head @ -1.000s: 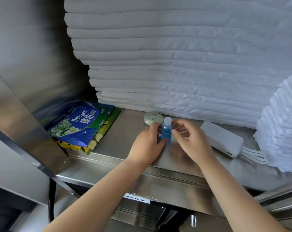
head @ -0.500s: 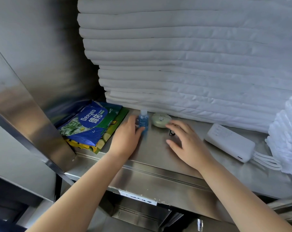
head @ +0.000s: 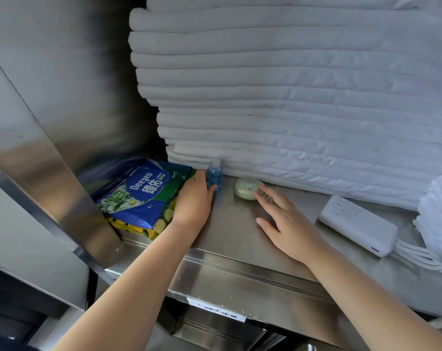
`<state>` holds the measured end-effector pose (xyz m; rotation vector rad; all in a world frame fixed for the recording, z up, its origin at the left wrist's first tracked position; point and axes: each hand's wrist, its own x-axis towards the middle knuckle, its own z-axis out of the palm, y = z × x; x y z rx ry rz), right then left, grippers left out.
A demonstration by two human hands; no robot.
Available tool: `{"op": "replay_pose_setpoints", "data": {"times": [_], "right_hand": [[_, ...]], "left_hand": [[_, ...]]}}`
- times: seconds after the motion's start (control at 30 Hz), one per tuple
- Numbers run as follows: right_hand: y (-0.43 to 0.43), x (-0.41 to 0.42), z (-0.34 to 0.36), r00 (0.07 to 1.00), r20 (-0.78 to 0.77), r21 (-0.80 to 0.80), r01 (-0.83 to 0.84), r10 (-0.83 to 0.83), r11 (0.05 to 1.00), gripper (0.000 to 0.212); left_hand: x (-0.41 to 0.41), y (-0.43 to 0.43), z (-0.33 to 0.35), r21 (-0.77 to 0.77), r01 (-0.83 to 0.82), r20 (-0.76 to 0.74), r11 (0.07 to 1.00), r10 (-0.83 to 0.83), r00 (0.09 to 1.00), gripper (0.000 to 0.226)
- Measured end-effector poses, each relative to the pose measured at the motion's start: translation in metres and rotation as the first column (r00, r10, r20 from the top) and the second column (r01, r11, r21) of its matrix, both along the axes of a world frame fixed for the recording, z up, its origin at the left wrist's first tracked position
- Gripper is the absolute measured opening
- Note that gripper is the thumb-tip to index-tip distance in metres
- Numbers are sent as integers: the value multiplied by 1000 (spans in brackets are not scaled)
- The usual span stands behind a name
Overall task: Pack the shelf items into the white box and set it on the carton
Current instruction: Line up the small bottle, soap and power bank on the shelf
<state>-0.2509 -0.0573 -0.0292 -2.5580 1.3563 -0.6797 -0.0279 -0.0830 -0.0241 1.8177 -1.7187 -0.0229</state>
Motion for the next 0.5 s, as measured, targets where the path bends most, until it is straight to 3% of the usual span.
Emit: {"op": "replay_pose_setpoints", "data": {"times": [0.33,0.5], "right_hand": [[-16,28,2,995,-43,-17,-87,86,996,48],[-21,32,5,995,-42,-6,-93,93,996,47]], "left_hand": [[0,-6,5,59,-29,-6,998,29,1000,30],[-1,4,7,133,27,-67,991,-18,998,61]]}}
